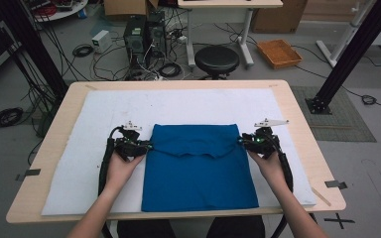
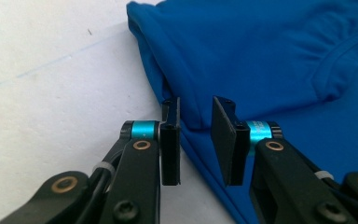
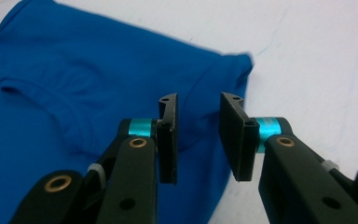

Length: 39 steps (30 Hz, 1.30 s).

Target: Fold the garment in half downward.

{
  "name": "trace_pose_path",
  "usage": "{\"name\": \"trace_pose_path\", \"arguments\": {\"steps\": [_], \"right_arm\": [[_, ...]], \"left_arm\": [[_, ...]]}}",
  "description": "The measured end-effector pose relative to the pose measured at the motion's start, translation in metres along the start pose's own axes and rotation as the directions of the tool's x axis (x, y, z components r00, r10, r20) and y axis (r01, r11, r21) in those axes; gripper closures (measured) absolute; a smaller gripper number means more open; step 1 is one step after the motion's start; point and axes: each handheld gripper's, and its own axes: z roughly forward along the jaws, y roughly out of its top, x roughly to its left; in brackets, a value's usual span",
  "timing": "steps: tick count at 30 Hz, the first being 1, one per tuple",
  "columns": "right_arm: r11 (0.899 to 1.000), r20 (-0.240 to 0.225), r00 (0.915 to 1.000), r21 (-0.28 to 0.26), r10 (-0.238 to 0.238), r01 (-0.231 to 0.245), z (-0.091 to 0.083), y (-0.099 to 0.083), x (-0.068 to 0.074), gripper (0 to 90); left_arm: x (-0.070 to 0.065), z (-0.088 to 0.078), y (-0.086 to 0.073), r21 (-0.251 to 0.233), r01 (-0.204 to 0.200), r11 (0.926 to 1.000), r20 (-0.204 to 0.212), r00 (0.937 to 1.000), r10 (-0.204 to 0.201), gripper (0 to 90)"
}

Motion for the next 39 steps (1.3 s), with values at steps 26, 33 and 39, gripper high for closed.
{"name": "trace_pose_path", "arguments": {"steps": [26, 33, 39], "right_arm": [[0.996, -0.010, 0.9997, 0.082, -0.023, 0.024, 0.029, -0.016, 0.023, 83.9], [0.998, -0.013, 0.9993, 0.046, -0.034, 0.034, 0.019, -0.014, 0.021, 89.1], [1.000, -0.029, 0.9995, 0.027, -0.010, 0.011, 0.009, -0.015, 0.015, 89.4]], "left_arm": [[-0.009, 0.007, 0.003, -0.040, -0.026, 0.9988, -0.008, 0.9996, 0.026, 86.1], [-0.009, -0.001, 0.004, -0.062, -0.027, 0.9977, 0.013, 0.9995, 0.028, 86.3], [-0.011, -0.008, 0.003, -0.074, -0.013, 0.9972, 0.058, 0.9982, 0.017, 86.3]]}}
